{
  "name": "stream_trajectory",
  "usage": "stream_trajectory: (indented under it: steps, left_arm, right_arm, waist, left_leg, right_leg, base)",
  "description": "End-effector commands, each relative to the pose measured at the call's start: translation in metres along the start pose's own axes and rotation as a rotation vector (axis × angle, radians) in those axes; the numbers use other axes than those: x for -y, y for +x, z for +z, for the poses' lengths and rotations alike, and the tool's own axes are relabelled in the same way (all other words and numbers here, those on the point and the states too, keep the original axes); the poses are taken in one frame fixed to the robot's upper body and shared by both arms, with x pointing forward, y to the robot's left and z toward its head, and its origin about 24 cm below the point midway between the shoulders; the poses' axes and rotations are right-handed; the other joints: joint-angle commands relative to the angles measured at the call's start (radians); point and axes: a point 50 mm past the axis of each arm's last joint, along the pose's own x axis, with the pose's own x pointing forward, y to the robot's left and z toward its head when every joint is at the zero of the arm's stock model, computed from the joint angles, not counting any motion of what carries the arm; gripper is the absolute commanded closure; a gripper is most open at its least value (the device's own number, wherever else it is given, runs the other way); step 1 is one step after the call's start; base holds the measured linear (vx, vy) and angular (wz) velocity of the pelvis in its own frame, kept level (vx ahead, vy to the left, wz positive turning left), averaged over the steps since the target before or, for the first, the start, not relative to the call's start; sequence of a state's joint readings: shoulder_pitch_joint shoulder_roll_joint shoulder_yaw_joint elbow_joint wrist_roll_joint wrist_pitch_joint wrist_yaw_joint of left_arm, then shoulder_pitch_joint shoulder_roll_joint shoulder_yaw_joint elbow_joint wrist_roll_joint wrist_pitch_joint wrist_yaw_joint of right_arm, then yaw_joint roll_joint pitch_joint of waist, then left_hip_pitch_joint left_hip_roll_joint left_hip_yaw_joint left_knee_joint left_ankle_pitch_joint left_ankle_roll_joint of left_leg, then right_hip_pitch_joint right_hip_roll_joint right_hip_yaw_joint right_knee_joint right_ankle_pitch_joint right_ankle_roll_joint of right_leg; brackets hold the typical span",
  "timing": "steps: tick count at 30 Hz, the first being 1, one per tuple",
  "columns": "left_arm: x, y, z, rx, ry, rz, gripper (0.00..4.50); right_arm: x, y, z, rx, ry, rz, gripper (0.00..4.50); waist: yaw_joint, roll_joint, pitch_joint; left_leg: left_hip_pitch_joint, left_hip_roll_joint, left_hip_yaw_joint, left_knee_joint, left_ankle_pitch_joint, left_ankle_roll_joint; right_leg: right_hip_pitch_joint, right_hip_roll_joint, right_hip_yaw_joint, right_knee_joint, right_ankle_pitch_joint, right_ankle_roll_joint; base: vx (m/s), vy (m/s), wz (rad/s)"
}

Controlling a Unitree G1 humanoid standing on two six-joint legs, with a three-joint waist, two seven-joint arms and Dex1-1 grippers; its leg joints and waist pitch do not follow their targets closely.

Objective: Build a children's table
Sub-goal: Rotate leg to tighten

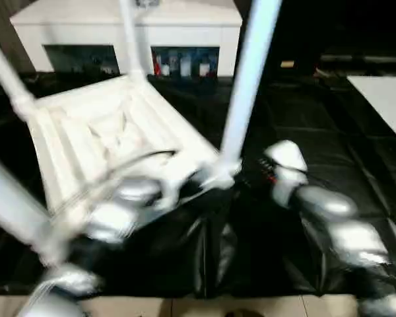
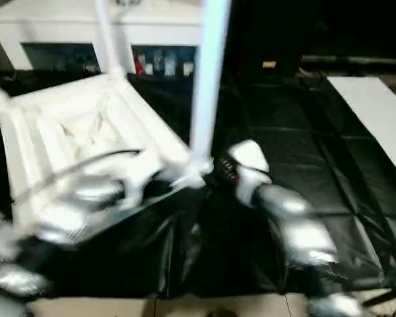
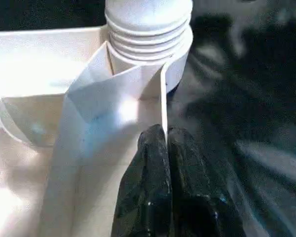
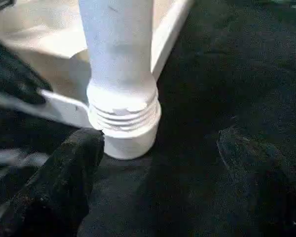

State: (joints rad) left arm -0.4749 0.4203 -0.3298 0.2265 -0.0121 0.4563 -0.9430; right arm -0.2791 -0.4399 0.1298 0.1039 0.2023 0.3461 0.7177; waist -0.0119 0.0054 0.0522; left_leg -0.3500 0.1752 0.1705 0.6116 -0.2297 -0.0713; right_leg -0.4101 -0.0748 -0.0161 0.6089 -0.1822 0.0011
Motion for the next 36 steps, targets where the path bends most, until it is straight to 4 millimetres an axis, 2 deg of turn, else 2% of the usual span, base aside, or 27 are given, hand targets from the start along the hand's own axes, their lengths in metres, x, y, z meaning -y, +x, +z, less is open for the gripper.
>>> stream_trajectory:
  steps: [1, 5, 9, 14, 19, 20, 23, 24, 27, 31, 36]
  left_arm:
    - [0.013, 0.006, -0.018, -0.089, -0.036, -0.083, 4.5]
    - [0.008, 0.002, -0.016, -0.066, -0.077, -0.031, 4.5]
    - [0.008, 0.001, -0.016, -0.075, -0.083, -0.024, 4.5]
    - [0.01, 0.0, -0.017, -0.082, -0.092, -0.033, 4.5]
    - [0.009, -0.001, -0.02, -0.097, -0.111, -0.018, 4.5]
    - [0.008, -0.001, -0.02, -0.098, -0.107, -0.009, 4.23]
    - [0.01, -0.001, -0.019, -0.095, -0.112, -0.026, 4.23]
    - [0.009, -0.001, -0.02, -0.099, -0.102, -0.012, 4.01]
    - [0.011, -0.001, -0.02, -0.099, -0.114, -0.028, 3.81]
    - [0.007, -0.001, -0.02, -0.112, -0.08, 0.027, 3.73]
    - [0.006, -0.001, -0.02, -0.109, -0.079, 0.032, 3.73]
  right_arm:
    - [-0.004, -0.001, 0.007, 0.013, -0.023, 0.044, 0.4]
    - [-0.002, -0.001, 0.01, 0.007, -0.025, 0.046, 0.4]
    - [-0.005, 0.005, 0.015, 0.021, -0.034, 0.066, 0.4]
    - [-0.009, 0.011, 0.018, 0.025, -0.043, 0.083, 0.4]
    - [-0.01, 0.017, 0.019, 0.024, -0.055, 0.088, 0.4]
    - [-0.01, 0.018, 0.019, 0.024, -0.056, 0.089, 0.32]
    - [-0.01, 0.019, 0.019, 0.025, -0.057, 0.09, 0.32]
    - [-0.01, 0.02, 0.02, 0.026, -0.062, 0.09, 0.29]
    - [-0.011, 0.021, 0.02, 0.028, -0.067, 0.089, 0.29]
    - [-0.011, 0.021, 0.021, 0.027, -0.074, 0.091, 0.29]
    - [-0.01, 0.02, 0.021, 0.026, -0.076, 0.093, 0.29]
  waist:
    - [0.004, -0.003, -0.049]
    - [0.005, -0.005, -0.053]
    - [0.009, -0.007, -0.056]
    - [0.01, -0.007, -0.055]
    - [0.009, -0.008, -0.056]
    - [0.009, -0.008, -0.056]
    - [0.01, -0.008, -0.056]
    - [0.009, -0.008, -0.056]
    - [0.01, -0.007, -0.058]
    - [0.011, -0.008, -0.058]
    - [0.012, -0.008, -0.056]
  left_leg:
    - [-0.007, 0.042, -0.009, -0.086, -0.225, 0.055]
    - [-0.008, 0.041, -0.01, -0.085, -0.194, 0.048]
    - [-0.01, 0.039, -0.008, -0.08, -0.14, 0.064]
    - [-0.009, 0.039, -0.007, -0.081, -0.144, 0.063]
    - [-0.01, 0.038, -0.007, -0.079, -0.126, 0.065]
    - [-0.01, 0.037, -0.007, -0.079, -0.126, 0.065]
    - [-0.009, 0.038, -0.007, -0.08, -0.126, 0.064]
    - [-0.009, 0.038, -0.007, -0.079, -0.126, 0.063]
    - [-0.01, 0.038, -0.006, -0.077, -0.103, 0.07]
    - [-0.01, 0.038, -0.006, -0.077, -0.108, 0.073]
    - [-0.008, 0.038, -0.006, -0.078, -0.135, 0.064]
  right_leg:
    - [0.047, -0.048, 0.031, -0.083, -0.308, -0.229]
    - [0.049, -0.046, 0.031, -0.077, -0.26, -0.235]
    - [0.052, -0.047, 0.03, -0.071, -0.189, -0.254]
    - [0.051, -0.047, 0.03, -0.073, -0.209, -0.251]
    - [0.053, -0.046, 0.029, -0.069, -0.178, -0.257]
    - [0.054, -0.046, 0.03, -0.07, -0.182, -0.257]
    - [0.054, -0.047, 0.029, -0.07, -0.19, -0.254]
    - [0.053, -0.046, 0.029, -0.069, -0.188, -0.252]
    - [0.054, -0.046, 0.029, -0.066, -0.146, -0.262]
    - [0.056, -0.046, 0.029, -0.066, -0.149, -0.265]
    - [0.054, -0.047, 0.03, -0.071, -0.202, -0.252]
  base:
    - [0.0, 0.0, 0.0]
    - [0.0, 0.0, 0.0]
    - [0.0, 0.0, 0.0]
    - [0.0, 0.0, 0.0]
    - [0.0, 0.0, 0.0]
    - [0.0, 0.0, 0.0]
    - [0.0, 0.0, 0.0]
    - [0.0, 0.0, 0.0]
    - [0.0, 0.0, 0.0]
    - [0.0, 0.0, 0.0]
    - [0.0, 0.0, 0.0]
